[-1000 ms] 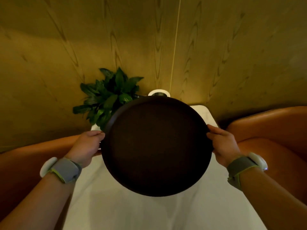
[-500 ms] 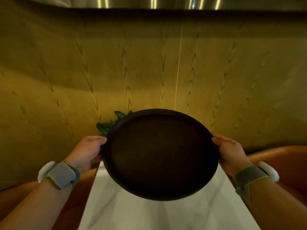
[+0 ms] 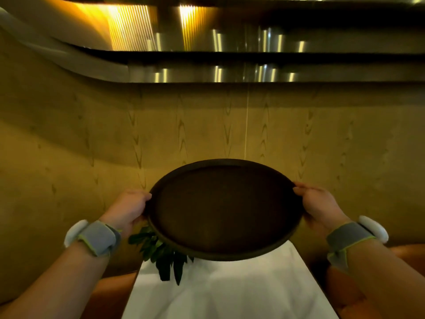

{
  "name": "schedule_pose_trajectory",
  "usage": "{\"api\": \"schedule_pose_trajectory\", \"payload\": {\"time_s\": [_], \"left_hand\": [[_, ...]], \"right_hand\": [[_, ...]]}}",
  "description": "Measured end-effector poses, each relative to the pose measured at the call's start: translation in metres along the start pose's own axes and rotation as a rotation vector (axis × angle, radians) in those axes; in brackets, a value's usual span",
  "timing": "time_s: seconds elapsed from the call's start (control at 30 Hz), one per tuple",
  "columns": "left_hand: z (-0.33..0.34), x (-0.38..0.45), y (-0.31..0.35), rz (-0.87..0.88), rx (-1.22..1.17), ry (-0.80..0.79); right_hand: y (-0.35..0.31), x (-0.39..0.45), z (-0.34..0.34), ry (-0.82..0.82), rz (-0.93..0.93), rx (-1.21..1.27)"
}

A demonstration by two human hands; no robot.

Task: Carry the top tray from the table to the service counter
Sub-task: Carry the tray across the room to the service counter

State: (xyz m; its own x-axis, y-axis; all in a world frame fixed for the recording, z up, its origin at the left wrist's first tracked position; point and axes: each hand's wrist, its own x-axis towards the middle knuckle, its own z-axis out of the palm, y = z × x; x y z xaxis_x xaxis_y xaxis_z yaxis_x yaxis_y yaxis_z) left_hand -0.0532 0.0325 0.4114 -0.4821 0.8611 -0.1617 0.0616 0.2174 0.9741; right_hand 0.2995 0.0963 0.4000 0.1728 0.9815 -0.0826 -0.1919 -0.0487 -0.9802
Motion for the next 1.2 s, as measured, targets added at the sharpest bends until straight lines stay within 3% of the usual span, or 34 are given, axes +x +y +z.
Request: {"api": "schedule_pose_trajectory", "payload": {"time_s": [0.13, 0.63, 1.0, 1.2], "left_hand": [[0.001, -0.002, 0.002, 0.068, -0.004, 0.016], [-0.020, -0.024, 0.014, 0.052, -0.007, 0.099], [-0.079, -0.130, 0.005, 0.055, -0.038, 0.356], [-0.118, -0.214, -0.021, 0.015, -0.120, 0.661]], "right_hand": [[-0.004, -0.002, 0.001, 0.004, -0.019, -0.033], [-0.015, -0.009, 0.015, -0.059, 0.001, -0.042], [-0.018, -0.027, 0.056, -0.403, 0.020, -0.112], [-0.005, -0.067, 0.096, -0.642, 0.084, -0.151]]}}
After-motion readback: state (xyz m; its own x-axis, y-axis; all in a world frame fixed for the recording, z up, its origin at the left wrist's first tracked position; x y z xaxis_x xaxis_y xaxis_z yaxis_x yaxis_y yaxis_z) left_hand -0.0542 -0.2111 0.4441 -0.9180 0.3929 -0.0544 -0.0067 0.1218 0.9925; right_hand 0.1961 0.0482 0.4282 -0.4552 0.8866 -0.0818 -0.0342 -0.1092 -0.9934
